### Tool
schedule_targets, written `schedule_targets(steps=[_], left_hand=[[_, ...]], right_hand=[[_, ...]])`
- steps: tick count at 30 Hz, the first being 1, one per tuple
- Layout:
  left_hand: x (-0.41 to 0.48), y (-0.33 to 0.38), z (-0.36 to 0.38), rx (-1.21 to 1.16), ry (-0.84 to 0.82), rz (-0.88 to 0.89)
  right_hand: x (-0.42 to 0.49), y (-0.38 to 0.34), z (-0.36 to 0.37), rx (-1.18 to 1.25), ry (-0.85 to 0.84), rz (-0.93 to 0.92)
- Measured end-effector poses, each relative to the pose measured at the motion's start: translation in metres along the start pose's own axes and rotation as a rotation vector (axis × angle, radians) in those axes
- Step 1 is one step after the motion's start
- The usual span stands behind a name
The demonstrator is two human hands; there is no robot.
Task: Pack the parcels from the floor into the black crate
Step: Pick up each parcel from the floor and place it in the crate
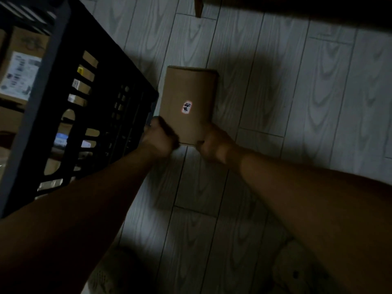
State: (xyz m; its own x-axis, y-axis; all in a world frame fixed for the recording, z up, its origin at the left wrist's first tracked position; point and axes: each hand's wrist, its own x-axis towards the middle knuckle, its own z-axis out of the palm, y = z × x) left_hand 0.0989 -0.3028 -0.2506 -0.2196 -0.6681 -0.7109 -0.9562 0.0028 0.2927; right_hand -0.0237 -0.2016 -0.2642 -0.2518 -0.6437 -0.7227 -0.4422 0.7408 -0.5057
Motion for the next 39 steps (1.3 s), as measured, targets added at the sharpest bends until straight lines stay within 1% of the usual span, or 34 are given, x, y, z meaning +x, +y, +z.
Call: schedule_targets(steps=[1, 3, 7, 9, 13, 15, 17, 21, 25, 29, 35, 39], left_hand=[[-0.004, 0.000, 0.001, -0.108, 0.005, -0.040], [-0.022, 0.002, 0.001, -0.223, -0.022, -0.079], [-0.091, 0.012, -0.023, -0.440, -0.078, -0.100], [-0.135, 0.022, -0.047, -0.497, -0.081, -0.076], [-0.236, 0.047, -0.119, -0.539, -0.126, 0.013], [-0.290, 0.060, -0.167, -0.555, -0.134, 0.100], [-0.345, 0.072, -0.217, -0.515, -0.160, 0.200], [-0.449, 0.088, -0.307, -0.485, -0.206, 0.320], [-0.528, 0.086, -0.374, -0.480, -0.271, 0.392], [-0.589, 0.078, -0.413, -0.533, -0.274, 0.468], [-0.673, 0.053, -0.432, -0.557, -0.230, 0.528], [-0.730, 0.035, -0.457, -0.455, -0.198, 0.568]], right_hand=[[-0.007, 0.002, -0.002, 0.099, 0.036, 0.009], [-0.030, 0.004, -0.012, 0.220, 0.078, 0.004], [-0.104, -0.010, -0.038, 0.277, 0.160, 0.065], [-0.154, -0.029, -0.056, 0.301, 0.183, 0.089], [-0.267, -0.091, -0.111, 0.398, 0.226, 0.092], [-0.328, -0.130, -0.139, 0.445, 0.282, 0.063], [-0.389, -0.167, -0.161, 0.456, 0.316, 0.056], [-0.498, -0.229, -0.185, 0.495, 0.383, 0.016], [-0.584, -0.276, -0.192, 0.577, 0.466, -0.035], [-0.651, -0.302, -0.194, 0.592, 0.543, -0.090], [-0.726, -0.326, -0.195, 0.596, 0.608, -0.175], [-0.771, -0.343, -0.196, 0.624, 0.697, -0.219]])
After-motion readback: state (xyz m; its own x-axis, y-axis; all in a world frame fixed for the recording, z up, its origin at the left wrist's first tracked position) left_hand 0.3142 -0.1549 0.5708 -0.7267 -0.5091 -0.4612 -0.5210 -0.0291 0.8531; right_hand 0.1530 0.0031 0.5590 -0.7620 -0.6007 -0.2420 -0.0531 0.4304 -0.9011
